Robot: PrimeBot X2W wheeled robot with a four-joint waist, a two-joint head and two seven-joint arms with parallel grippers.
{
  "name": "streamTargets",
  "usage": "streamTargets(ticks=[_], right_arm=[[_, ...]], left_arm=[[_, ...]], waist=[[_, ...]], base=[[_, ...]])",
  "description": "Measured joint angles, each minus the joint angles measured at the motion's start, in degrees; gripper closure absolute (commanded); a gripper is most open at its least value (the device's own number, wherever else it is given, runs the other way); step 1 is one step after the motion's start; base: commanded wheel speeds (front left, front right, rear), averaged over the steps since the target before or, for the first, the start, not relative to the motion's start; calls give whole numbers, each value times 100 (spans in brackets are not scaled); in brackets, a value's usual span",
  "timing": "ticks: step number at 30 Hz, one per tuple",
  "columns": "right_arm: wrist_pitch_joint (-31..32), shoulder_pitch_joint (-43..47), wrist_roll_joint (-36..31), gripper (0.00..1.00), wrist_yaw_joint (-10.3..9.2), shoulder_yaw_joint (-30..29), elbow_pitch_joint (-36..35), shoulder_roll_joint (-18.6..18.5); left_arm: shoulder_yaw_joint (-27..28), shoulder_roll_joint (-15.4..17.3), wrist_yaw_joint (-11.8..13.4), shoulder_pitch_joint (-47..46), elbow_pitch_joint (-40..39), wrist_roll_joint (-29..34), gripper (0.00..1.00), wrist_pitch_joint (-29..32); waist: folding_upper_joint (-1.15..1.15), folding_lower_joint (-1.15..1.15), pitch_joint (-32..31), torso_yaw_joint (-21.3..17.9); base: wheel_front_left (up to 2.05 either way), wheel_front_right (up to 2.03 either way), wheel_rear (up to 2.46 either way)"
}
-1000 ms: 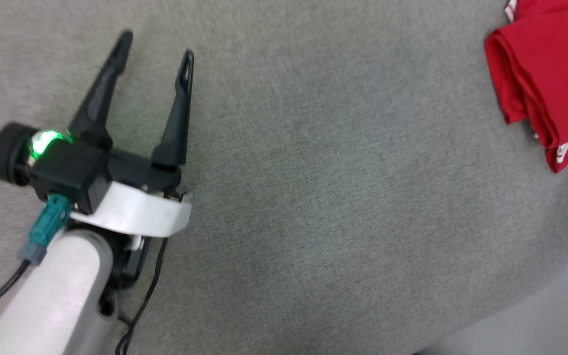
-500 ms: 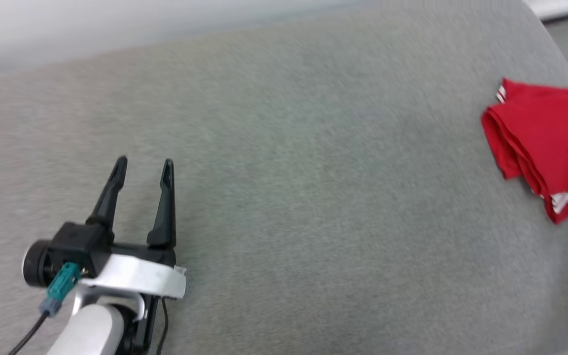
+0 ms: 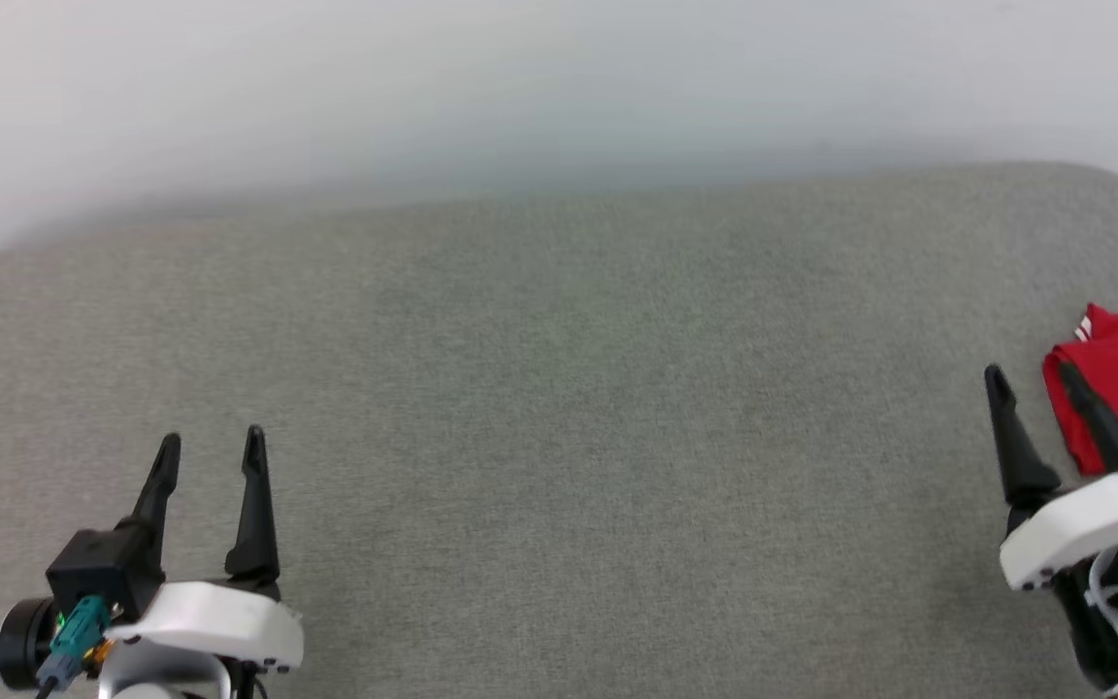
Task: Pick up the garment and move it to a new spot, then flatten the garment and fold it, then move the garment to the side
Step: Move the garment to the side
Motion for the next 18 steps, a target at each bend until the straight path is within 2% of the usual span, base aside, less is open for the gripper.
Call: streamTargets(ticks=[10, 18], right_arm=[[617, 1512, -430, 0, 0, -148, -1825, 656], [938, 2059, -735, 0, 0, -205, -2549, 922]], left_arm=[[-22, 223, -118, 618, 187, -107, 0, 64], [-102, 207, -107, 777, 169, -148, 0, 113]], waist=[[0, -1, -579, 153], [0, -1, -727, 145]], base=[[0, 0, 0], [0, 0, 0]])
